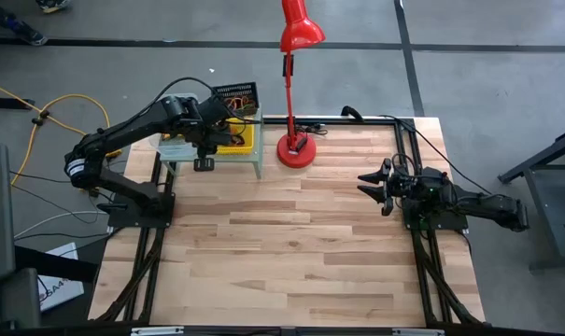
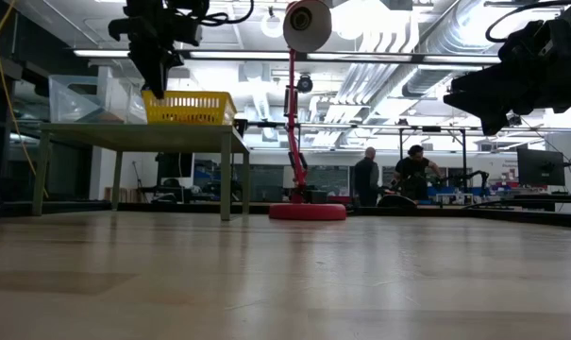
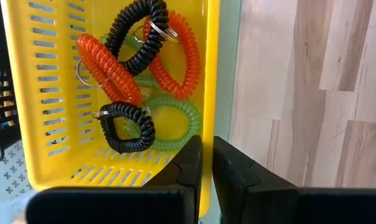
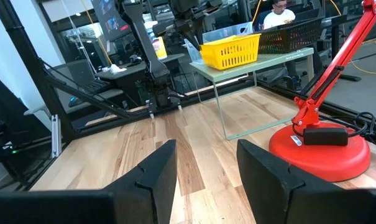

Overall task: Pick & Place Office Desk Supplies
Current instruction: Adjust the bins on the shelf

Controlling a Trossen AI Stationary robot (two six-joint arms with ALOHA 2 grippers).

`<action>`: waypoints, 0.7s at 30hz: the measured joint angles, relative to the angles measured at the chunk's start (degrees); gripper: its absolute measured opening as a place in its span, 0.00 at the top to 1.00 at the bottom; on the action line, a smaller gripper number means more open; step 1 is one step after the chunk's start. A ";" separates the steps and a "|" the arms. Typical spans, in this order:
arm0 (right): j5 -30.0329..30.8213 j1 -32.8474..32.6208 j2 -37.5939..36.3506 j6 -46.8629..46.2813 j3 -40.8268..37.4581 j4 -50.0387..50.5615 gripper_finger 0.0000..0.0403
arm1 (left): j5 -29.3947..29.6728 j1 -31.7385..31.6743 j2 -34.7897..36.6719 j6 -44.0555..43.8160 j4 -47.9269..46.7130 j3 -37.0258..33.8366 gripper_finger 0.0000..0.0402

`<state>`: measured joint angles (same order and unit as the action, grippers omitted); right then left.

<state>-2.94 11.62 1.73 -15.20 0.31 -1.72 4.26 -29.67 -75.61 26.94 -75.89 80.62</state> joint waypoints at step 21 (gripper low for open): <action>0.02 0.02 0.01 0.02 -0.01 0.02 0.61 | 0.32 -1.07 0.22 0.53 -0.95 0.00 0.79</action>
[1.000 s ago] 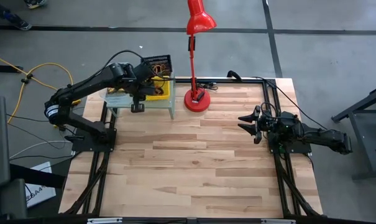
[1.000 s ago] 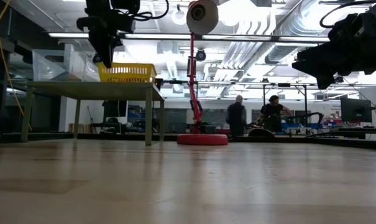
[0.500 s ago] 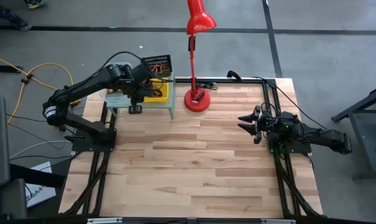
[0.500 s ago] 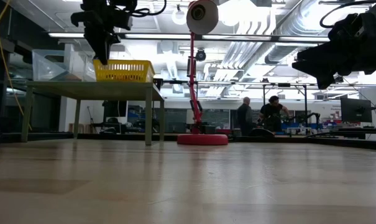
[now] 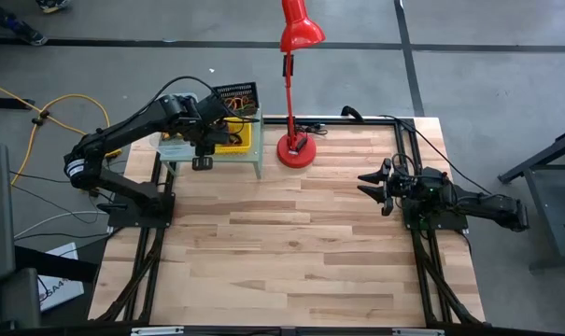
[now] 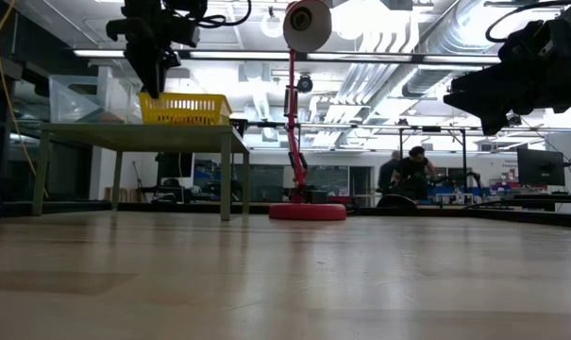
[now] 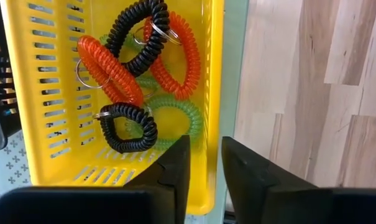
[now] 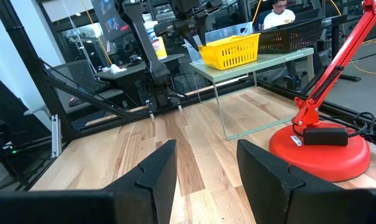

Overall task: Pick & Place Office Desk Supplies
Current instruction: Adjust the bins on the shelf

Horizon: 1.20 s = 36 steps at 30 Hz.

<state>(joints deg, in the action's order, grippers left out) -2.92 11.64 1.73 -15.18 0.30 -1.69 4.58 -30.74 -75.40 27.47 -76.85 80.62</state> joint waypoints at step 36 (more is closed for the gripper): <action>-0.01 -0.02 -0.01 -0.01 0.01 0.00 0.61 | 1.02 -14.18 -6.72 10.23 42.97 0.00 0.75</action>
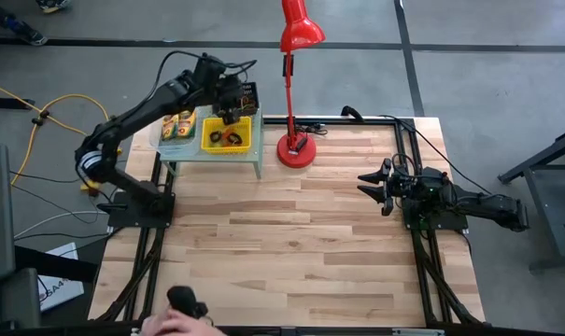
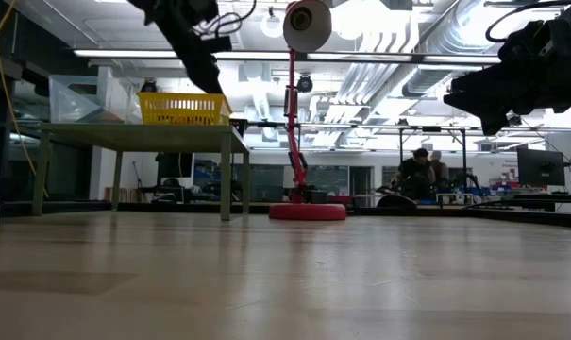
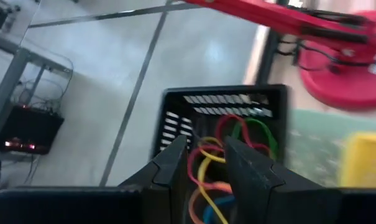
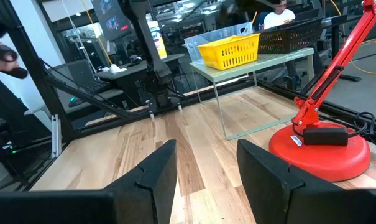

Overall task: Pick & Place Office Desk Supplies
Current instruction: Adjust the bins on the shelf

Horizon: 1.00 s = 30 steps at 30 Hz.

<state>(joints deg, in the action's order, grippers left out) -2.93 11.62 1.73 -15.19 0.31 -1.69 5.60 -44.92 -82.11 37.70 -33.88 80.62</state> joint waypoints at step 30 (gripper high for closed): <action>0.01 0.00 -0.01 -0.01 -0.01 0.00 0.61 | -1.32 -3.35 -6.77 -3.00 -5.73 0.62 0.75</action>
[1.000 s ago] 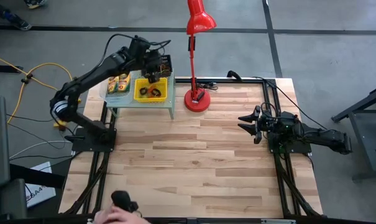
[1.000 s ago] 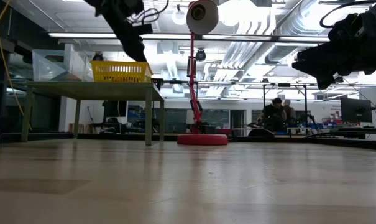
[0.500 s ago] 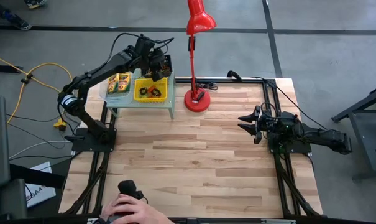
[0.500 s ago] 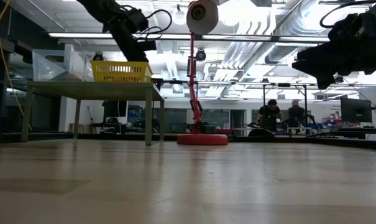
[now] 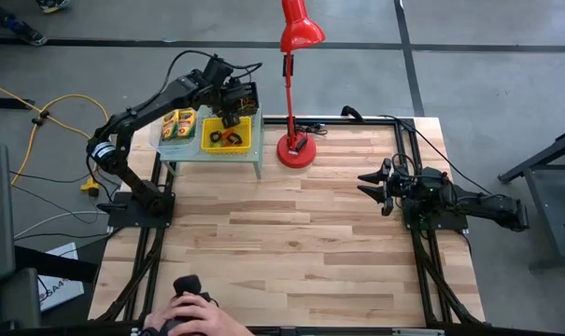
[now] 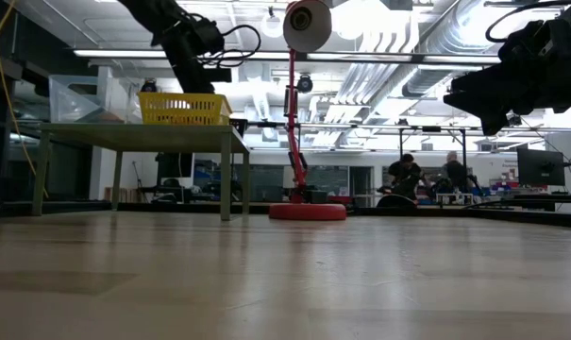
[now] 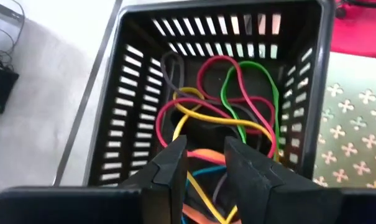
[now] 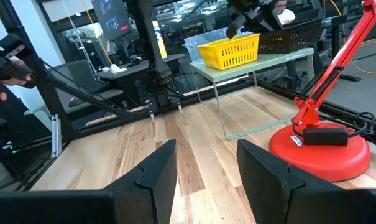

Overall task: Pick & Place Office Desk Supplies
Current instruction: Adjust the bins on the shelf

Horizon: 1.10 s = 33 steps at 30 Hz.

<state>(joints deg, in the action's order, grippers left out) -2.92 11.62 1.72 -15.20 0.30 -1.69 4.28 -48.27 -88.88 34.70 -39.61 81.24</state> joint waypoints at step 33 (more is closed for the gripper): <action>-0.01 0.00 0.01 0.01 0.01 -0.01 0.61 | 9.69 -1.20 3.99 3.63 -13.37 0.15 0.75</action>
<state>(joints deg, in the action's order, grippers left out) -2.93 11.62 1.72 -15.19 0.31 -1.71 13.96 -49.47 -84.89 38.33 -52.97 81.38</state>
